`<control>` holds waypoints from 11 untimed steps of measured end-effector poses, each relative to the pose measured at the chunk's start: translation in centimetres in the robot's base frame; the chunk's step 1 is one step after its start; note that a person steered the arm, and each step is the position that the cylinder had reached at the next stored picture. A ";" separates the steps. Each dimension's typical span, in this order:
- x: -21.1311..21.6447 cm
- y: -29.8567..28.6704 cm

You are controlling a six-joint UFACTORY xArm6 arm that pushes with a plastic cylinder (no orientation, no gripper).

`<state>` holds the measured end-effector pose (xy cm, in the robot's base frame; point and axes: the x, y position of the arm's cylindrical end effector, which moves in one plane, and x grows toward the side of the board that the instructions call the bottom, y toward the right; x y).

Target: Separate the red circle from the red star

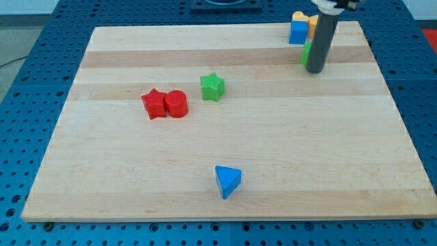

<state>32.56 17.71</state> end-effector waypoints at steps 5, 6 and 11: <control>10.1 -10.8; 15.3 -21.4; 7.4 -19.1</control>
